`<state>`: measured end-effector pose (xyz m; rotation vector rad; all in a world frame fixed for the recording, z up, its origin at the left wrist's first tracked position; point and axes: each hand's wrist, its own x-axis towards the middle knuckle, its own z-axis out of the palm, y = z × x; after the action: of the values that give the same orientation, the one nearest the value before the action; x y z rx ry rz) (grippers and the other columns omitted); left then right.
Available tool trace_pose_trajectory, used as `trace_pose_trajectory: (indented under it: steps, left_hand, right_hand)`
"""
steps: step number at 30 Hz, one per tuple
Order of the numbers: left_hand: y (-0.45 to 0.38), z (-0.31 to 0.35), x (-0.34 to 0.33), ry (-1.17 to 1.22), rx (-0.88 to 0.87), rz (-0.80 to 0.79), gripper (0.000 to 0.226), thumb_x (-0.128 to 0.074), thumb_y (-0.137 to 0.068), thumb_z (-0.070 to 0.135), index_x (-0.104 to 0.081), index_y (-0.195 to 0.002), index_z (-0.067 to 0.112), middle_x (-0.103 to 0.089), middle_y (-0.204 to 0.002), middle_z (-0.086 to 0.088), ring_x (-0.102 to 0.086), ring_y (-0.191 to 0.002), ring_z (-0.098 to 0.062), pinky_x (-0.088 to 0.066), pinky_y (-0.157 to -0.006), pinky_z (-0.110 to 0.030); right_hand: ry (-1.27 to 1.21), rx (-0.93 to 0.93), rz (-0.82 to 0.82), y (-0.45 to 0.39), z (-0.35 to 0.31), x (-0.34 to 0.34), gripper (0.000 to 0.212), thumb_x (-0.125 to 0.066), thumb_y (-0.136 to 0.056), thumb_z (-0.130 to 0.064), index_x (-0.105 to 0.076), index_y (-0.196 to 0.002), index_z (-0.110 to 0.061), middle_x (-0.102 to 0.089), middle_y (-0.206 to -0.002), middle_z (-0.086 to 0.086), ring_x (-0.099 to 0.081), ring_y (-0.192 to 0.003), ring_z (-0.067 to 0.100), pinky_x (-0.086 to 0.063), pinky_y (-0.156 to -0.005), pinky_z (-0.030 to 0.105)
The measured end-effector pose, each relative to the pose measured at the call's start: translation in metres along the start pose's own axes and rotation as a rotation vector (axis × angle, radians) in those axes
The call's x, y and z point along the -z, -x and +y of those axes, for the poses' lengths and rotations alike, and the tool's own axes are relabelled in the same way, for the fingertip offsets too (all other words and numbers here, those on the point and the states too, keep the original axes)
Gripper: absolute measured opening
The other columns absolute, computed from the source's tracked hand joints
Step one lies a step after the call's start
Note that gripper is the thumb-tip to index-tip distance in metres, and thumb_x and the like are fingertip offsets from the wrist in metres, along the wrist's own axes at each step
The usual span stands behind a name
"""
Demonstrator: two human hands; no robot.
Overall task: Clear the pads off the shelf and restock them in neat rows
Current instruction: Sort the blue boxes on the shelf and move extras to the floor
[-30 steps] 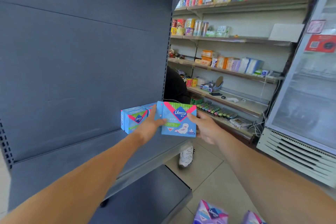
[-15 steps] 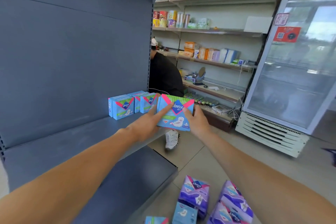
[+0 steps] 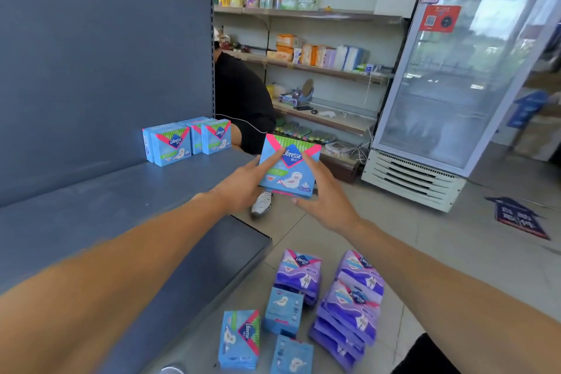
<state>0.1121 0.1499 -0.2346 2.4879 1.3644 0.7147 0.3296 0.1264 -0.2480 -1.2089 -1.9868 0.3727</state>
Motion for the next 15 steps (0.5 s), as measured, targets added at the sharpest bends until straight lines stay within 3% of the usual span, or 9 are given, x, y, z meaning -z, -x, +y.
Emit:
trace_pose_trajectory:
  steps: [3,7,10,13,15]
  left_hand:
    - [-0.006,0.007,-0.030,0.010,-0.001,-0.010,0.087,-0.052,-0.096,0.007,0.003,-0.150,0.046,-0.034,-0.149,-0.004,-0.050,-0.118,-0.025,-0.047,-0.092,-0.035]
    - [-0.009,0.014,-0.084,0.022,0.005,-0.100,0.083,-0.051,-0.097,0.007,0.001,-0.153,0.038,-0.033,-0.148,-0.009,-0.049,-0.117,-0.024,-0.045,-0.091,-0.032]
    - [-0.002,0.009,-0.140,0.084,0.012,-0.189,0.081,-0.051,-0.097,0.007,-0.002,-0.153,0.039,-0.032,-0.150,-0.009,-0.049,-0.123,-0.026,-0.045,-0.094,-0.034]
    - [0.013,-0.007,-0.199,0.140,0.045,-0.252,0.081,-0.050,-0.097,0.005,-0.004,-0.153,0.039,-0.032,-0.149,-0.007,-0.048,-0.124,-0.026,-0.039,-0.087,-0.019]
    - [0.029,-0.017,-0.235,0.157,0.079,-0.291,0.081,-0.048,-0.097,0.003,-0.003,-0.153,0.040,-0.029,-0.151,-0.007,-0.046,-0.125,-0.027,-0.037,-0.086,-0.018]
  right_hand:
    - [0.096,-0.014,-0.006,0.013,0.025,0.004,0.089,-0.077,-0.081,-0.019,-0.024,-0.153,-0.022,-0.034,-0.147,0.005,-0.042,-0.118,0.002,-0.035,-0.086,-0.001]
    - [0.162,-0.108,-0.013,0.045,0.068,-0.004,0.092,-0.074,-0.082,-0.012,-0.020,-0.155,-0.023,-0.033,-0.149,0.009,-0.045,-0.125,0.017,-0.035,-0.090,0.011]
    - [0.186,-0.207,-0.046,0.082,0.105,-0.025,0.092,-0.072,-0.083,-0.009,-0.016,-0.155,-0.023,-0.033,-0.147,0.011,-0.044,-0.124,0.020,-0.032,-0.088,0.009]
    - [0.168,-0.287,-0.092,0.120,0.143,-0.058,0.092,-0.069,-0.084,-0.004,-0.014,-0.155,-0.024,-0.029,-0.152,0.011,-0.041,-0.131,0.023,-0.032,-0.093,0.012]
    - [0.138,-0.341,-0.138,0.144,0.164,-0.082,0.091,-0.067,-0.085,-0.003,-0.013,-0.155,-0.023,-0.026,-0.154,0.011,-0.039,-0.136,0.026,-0.033,-0.097,0.016]
